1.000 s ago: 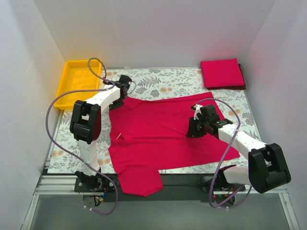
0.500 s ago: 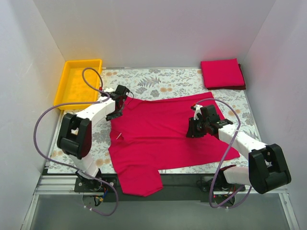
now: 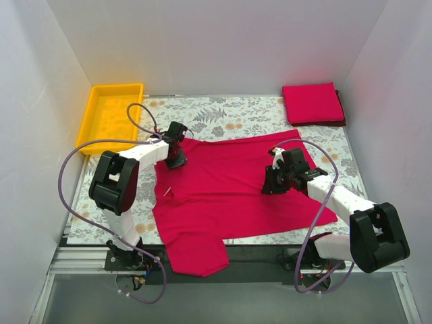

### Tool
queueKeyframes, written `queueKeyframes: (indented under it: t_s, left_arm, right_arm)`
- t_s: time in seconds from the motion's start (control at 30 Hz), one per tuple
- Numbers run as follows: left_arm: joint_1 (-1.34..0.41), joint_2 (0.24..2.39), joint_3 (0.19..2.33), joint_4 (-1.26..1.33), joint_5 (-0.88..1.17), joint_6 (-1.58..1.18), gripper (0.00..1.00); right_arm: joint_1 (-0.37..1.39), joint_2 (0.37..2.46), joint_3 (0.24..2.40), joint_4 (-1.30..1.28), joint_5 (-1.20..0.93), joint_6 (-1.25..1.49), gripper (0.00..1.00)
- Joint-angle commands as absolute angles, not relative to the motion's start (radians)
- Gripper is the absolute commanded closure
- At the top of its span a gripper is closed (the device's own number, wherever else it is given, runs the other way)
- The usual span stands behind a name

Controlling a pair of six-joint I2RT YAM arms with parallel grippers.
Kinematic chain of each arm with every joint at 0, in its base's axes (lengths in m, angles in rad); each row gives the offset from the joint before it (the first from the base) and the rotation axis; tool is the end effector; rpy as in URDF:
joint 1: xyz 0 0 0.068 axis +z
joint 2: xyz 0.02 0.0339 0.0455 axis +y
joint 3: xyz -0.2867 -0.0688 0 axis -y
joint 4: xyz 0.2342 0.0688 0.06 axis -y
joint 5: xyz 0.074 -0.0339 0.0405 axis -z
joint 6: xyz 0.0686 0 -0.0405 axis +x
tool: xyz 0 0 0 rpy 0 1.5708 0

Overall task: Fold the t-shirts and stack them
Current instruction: Flatten the tshirt out

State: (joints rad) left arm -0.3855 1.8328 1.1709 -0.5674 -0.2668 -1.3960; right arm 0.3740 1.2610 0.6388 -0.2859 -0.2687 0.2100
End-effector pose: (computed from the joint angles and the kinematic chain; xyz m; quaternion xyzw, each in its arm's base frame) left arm 0.3430 -0.1197 0.1617 -0.4925 0.8437 -0.0485 0.2078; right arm 0.2206 0.1061 0.1883 -0.1202 0.9304 0.2141 0.2723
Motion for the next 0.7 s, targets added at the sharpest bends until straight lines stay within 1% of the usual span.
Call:
queueKeyframes:
  t_s: [0.0, 0.2, 0.37, 0.47, 0.57, 0.67]
  left_arm:
    - [-0.405, 1.87, 1.2, -0.532, -0.18, -1.411, 0.71]
    - [-0.474, 1.928, 1.19, -0.471, -0.042, -1.463, 0.73]
    - [-0.543, 1.956, 1.219, -0.445, -0.002, -1.48, 0.74]
    - [-0.54, 1.959, 1.226, -0.462, -0.079, -1.48, 0.71]
    - [-0.499, 1.95, 1.22, -0.498, -0.136, -1.486, 0.69]
    - [-0.401, 1.934, 1.21, -0.554, -0.212, -1.496, 0.66]
  right_arm:
    - [0.373, 1.249, 0.635, -0.264, -0.279, 0.209, 0.69]
    - [0.373, 1.258, 0.638, -0.262, -0.264, 0.209, 0.69]
    - [0.373, 1.269, 0.64, -0.262, -0.267, 0.209, 0.69]
    - [0.373, 1.262, 0.638, -0.264, -0.268, 0.206, 0.69]
    - [0.371, 1.253, 0.635, -0.267, -0.265, 0.202, 0.69]
    - [0.373, 1.256, 0.632, -0.271, -0.267, 0.201, 0.68]
